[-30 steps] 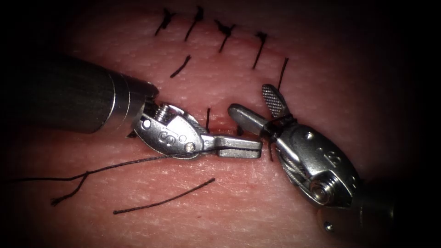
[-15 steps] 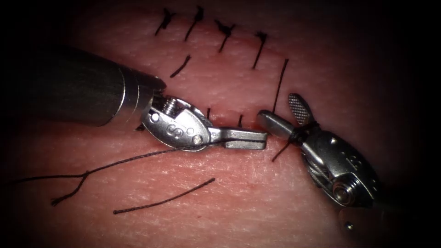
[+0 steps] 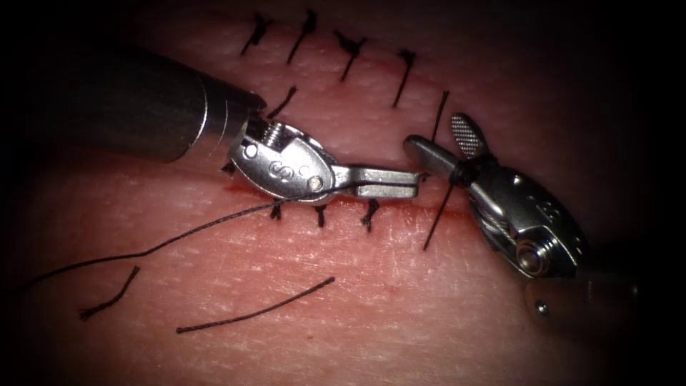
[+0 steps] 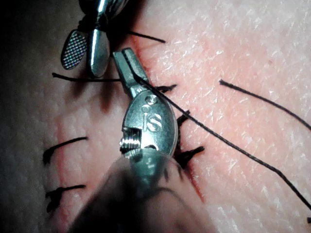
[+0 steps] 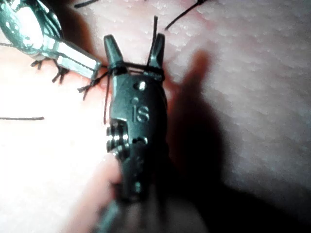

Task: Wound Closure
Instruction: With the right tool, grasp the suture tail, then pull the left arm up and the right arm down to tension

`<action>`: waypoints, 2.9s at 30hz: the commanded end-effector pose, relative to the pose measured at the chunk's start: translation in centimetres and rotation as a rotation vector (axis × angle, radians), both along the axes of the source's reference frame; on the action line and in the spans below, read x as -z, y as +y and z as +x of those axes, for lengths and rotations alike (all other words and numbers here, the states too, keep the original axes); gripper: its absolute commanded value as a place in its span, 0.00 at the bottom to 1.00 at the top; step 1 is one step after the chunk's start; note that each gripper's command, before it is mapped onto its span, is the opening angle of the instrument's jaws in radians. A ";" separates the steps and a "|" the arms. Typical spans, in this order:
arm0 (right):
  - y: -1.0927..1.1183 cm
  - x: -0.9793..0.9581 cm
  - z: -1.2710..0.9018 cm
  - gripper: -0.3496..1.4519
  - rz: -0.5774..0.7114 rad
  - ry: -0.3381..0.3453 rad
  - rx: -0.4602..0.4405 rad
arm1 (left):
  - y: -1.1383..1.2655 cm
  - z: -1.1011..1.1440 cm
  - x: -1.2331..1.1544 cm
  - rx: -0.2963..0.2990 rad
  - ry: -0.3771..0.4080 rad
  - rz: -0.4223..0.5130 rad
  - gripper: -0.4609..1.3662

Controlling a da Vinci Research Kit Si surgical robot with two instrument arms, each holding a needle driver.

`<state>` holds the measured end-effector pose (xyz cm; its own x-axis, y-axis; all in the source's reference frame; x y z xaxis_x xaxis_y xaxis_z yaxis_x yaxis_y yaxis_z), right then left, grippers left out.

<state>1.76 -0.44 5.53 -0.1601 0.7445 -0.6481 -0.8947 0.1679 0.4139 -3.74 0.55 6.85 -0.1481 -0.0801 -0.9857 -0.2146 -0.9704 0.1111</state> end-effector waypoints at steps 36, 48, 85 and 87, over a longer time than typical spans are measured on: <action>0.33 -0.31 0.04 0.67 0.011 -0.026 -0.001 | 0.10 -0.07 -0.09 -0.012 -0.006 0.001 0.06; 0.17 -0.24 0.06 0.00 0.020 0.001 0.022 | 0.08 -0.06 -0.07 -0.015 -0.008 0.001 0.06; -0.24 0.23 0.09 0.00 0.009 0.004 0.027 | 0.33 -0.07 -0.22 -0.003 -0.002 0.004 0.06; -0.27 0.25 0.08 0.00 0.007 0.001 0.031 | 0.37 -0.10 -0.25 -0.001 0.000 0.005 0.06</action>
<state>1.85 -0.73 5.27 -0.1376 0.7532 -0.6433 -0.8874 0.1947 0.4178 -3.86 0.95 7.11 -0.1471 -0.0749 -0.9863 -0.2213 -0.9694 0.1066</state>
